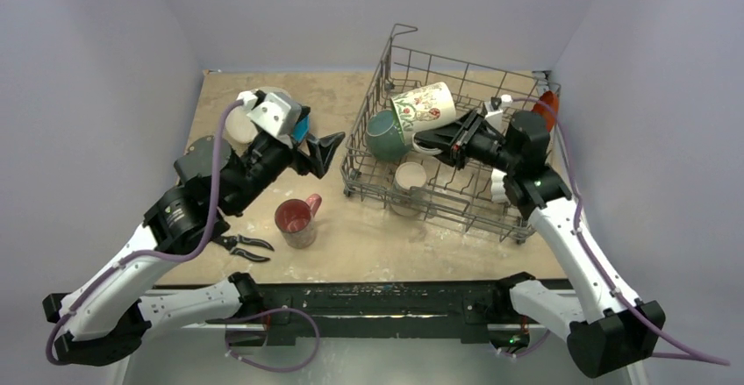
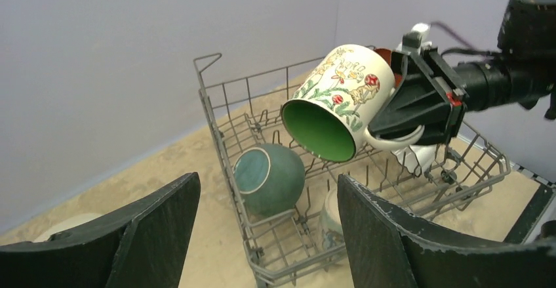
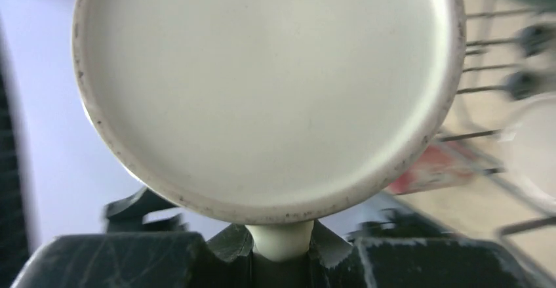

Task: Load the mixed dishes into the dish rack
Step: Turn the cup upside down in the dish rack.

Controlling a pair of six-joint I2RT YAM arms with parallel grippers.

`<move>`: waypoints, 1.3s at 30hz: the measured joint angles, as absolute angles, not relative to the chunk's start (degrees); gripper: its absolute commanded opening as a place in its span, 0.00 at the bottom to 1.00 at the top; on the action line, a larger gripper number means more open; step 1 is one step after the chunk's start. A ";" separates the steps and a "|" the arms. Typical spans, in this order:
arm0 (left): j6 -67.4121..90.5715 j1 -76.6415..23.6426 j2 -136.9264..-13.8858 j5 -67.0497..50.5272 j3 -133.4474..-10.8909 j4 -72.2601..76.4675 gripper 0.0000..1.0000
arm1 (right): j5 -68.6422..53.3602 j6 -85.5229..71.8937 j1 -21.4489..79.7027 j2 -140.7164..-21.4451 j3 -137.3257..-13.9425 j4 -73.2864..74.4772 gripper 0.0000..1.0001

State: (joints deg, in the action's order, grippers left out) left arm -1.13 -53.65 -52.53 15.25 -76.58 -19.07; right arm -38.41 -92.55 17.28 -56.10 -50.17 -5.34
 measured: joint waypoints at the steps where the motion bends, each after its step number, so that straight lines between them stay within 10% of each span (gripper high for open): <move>1: -0.43 -53.65 -51.62 15.73 -76.58 -20.58 0.75 | -37.56 -85.34 16.69 -57.10 -53.78 2.52 0.00; 15: 2.79 -53.65 -50.00 17.58 -76.01 -28.42 0.76 | -17.17 -16.47 15.81 -60.75 -77.87 57.36 0.00; 39: 2.37 -51.77 -50.50 22.09 -75.42 -35.31 0.91 | -7.84 2.96 15.84 -69.10 -75.18 65.30 0.00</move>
